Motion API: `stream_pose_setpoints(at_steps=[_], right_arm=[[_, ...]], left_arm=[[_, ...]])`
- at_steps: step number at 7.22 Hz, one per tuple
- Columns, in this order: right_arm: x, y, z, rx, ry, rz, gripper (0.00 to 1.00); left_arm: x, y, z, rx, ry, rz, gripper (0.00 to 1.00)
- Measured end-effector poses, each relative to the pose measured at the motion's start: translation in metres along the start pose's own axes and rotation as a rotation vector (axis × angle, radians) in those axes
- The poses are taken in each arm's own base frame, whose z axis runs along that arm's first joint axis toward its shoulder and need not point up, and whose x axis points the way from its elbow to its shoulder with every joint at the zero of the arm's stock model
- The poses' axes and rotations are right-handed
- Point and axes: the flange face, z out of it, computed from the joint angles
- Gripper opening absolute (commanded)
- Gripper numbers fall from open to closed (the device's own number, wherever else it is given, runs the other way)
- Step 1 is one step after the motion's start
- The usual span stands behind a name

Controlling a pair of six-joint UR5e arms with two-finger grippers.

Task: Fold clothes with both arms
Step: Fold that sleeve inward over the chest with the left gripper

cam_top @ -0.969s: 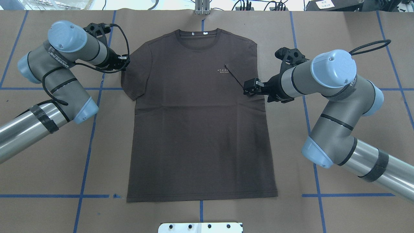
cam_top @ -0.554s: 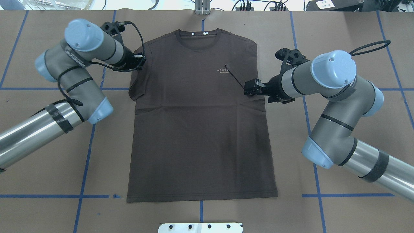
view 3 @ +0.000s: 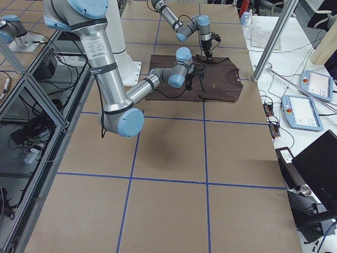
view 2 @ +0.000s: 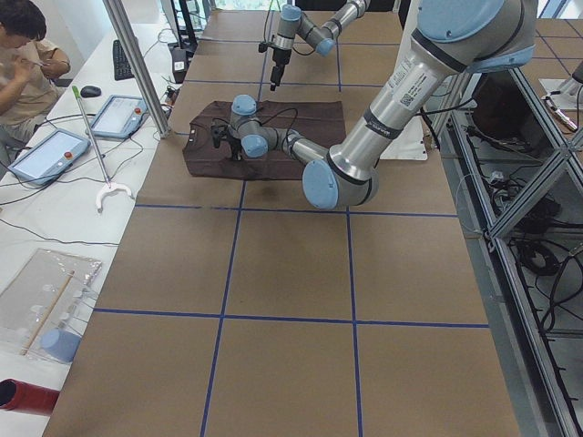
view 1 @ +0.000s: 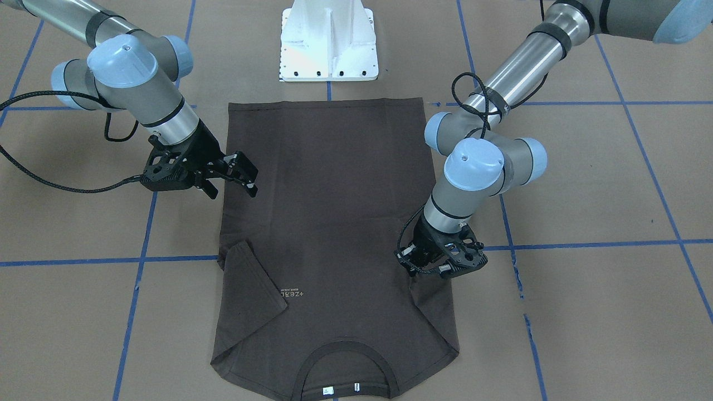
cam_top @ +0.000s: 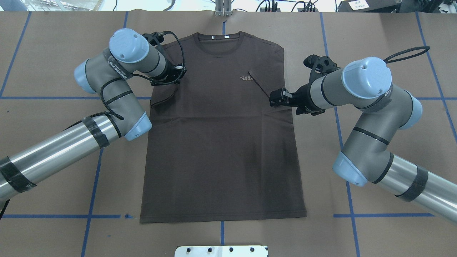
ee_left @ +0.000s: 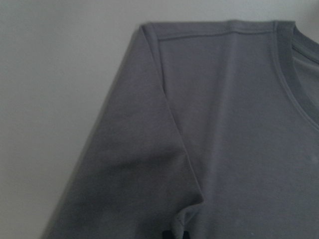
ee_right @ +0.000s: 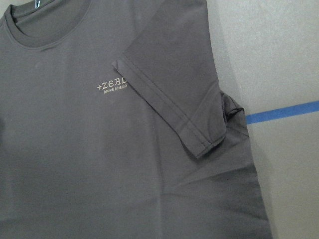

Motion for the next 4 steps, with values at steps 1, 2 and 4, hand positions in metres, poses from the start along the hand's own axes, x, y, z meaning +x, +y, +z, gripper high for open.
stream_pose_setpoints(at_steps=[1, 2, 4], right_arm=[[0.0, 0.002, 0.001, -0.003, 0.001, -0.001, 1.0], [-0.001, 0.003, 0.002, -0.004, 0.002, -0.002, 1.0], [-0.001, 0.005, 0.005, 0.003, 0.005, -0.005, 1.0]], left_arm=[[0.005, 0.0, 0.001, 0.0, 0.0, -0.005, 0.79], [0.009, 0.0, 0.001, 0.0, 0.002, -0.007, 0.9], [0.018, 0.007, -0.005, -0.005, 0.02, -0.037, 0.9]])
